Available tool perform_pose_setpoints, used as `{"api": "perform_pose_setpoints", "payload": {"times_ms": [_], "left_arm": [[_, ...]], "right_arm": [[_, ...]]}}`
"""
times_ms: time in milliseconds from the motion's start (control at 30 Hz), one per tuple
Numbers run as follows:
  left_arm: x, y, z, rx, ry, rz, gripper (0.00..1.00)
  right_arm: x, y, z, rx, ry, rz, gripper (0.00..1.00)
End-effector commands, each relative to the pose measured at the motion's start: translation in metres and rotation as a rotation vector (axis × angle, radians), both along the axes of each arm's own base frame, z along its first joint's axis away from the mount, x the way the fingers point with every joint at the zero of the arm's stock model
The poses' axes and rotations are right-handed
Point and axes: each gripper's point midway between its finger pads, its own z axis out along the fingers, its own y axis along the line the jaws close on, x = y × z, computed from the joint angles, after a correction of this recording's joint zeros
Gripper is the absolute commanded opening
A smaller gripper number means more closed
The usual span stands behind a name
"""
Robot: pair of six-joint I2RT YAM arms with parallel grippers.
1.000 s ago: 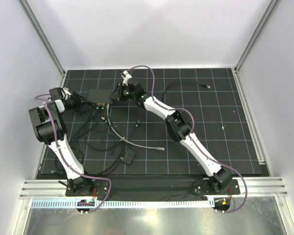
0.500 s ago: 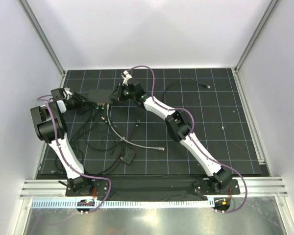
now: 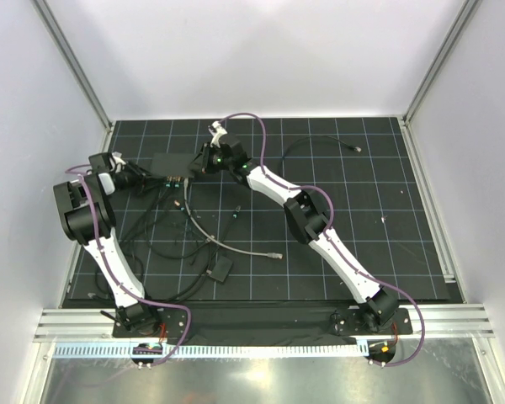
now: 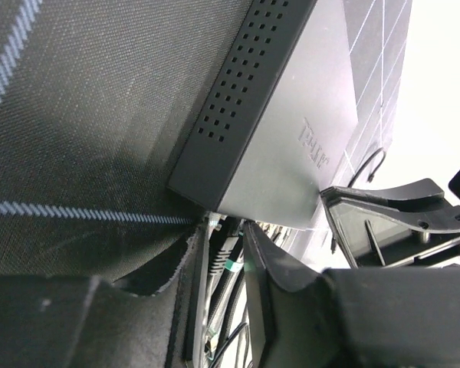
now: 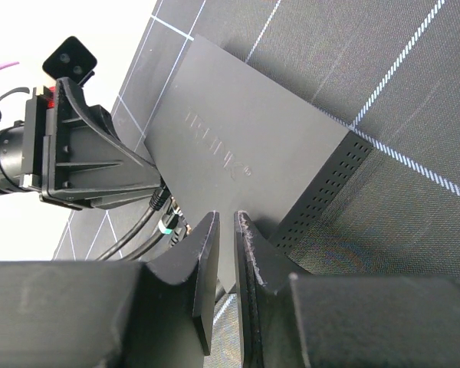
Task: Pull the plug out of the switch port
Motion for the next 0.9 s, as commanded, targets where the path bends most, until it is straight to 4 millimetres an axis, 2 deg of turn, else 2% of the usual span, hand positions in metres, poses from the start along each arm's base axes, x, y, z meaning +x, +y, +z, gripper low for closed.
{"api": "perform_pose_setpoints", "payload": {"times_ms": [0,367,600,800,867], "left_arm": [[-0.004,-0.002,-0.020,0.010,0.058,-0.003,0.26],[-0.005,0.002,-0.028,0.024,0.090,0.006,0.24],[-0.007,0.003,-0.034,0.021,0.124,0.002,0.01],[-0.009,0.003,-0.039,0.033,0.153,-0.023,0.00],[-0.017,0.002,-0.045,0.044,0.188,-0.052,0.00]], "right_arm": [[0.002,0.005,0.011,0.020,-0.035,-0.003,0.21],[0.002,0.005,0.012,0.020,-0.033,-0.004,0.20],[0.002,0.004,0.011,0.018,-0.031,-0.005,0.20],[0.003,0.004,0.009,0.015,-0.033,-0.011,0.19],[0.005,0.003,0.010,0.014,-0.033,-0.017,0.19]]}}
